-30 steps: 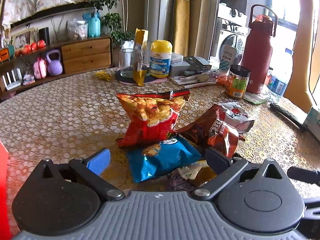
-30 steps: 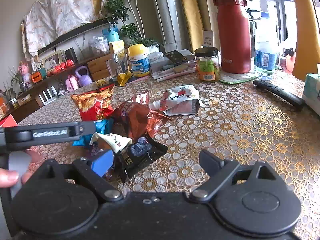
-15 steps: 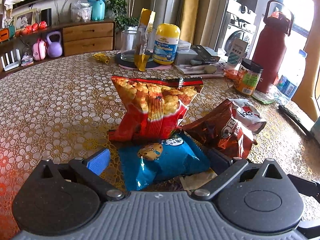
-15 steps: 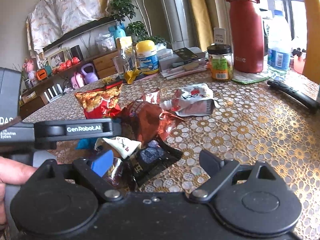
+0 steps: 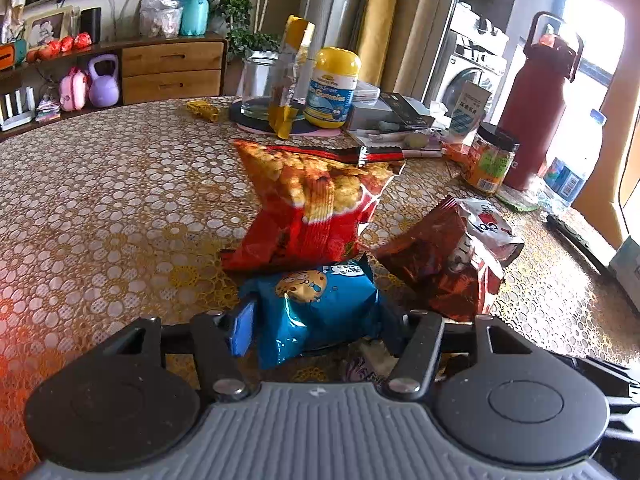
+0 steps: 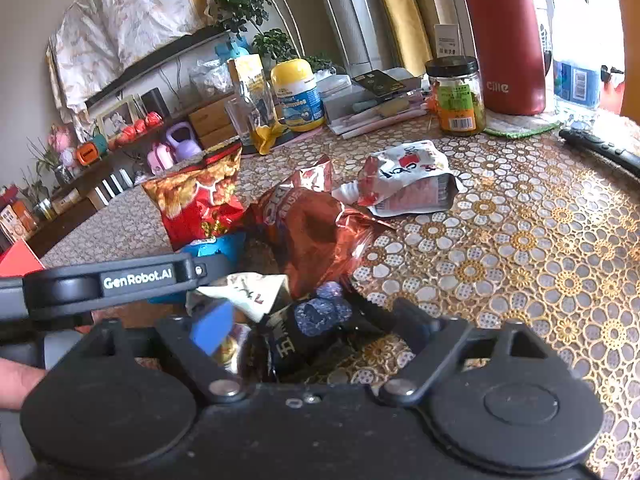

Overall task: Organize snacks
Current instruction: 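Grasp the blue chip bag with the left tool while the right tool grasps the dark snack bag, then carry both held bags over the white red-rimmed box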

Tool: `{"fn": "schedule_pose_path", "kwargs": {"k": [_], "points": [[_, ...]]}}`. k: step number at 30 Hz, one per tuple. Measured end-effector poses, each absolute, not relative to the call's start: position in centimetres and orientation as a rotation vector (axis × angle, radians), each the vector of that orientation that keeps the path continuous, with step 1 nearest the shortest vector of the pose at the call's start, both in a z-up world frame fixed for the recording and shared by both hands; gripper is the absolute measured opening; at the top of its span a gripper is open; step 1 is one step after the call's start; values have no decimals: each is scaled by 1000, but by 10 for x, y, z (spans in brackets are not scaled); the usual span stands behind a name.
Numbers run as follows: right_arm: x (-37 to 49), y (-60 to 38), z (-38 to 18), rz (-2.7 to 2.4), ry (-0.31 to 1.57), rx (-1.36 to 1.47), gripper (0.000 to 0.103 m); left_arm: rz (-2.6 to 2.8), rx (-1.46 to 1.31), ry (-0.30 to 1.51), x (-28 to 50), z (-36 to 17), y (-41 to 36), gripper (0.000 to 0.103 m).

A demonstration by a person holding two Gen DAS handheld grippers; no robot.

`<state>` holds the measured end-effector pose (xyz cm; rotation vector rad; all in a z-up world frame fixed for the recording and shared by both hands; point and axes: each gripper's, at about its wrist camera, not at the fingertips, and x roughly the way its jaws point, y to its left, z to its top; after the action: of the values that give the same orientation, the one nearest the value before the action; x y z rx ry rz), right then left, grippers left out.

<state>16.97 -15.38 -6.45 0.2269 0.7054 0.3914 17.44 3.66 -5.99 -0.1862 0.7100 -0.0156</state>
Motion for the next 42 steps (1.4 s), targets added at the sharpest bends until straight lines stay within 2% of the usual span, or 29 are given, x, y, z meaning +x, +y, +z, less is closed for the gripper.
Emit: {"fn": "schedule_pose_path", "kwargs": {"k": [2,5,13,42], "points": [[168,-155,-64,386,702,231,61,-14,-190,709,172,-59,38,59],[166,-157,-64,385,707,239,50,-15,-189,706,167,-57,38,59],[148,-160,-51,385,666,236,35,-14,-187,675,146,-42,39,58],[64,-161,14,452,505,197,32,73,-165,504,3,38,68,58]]}}
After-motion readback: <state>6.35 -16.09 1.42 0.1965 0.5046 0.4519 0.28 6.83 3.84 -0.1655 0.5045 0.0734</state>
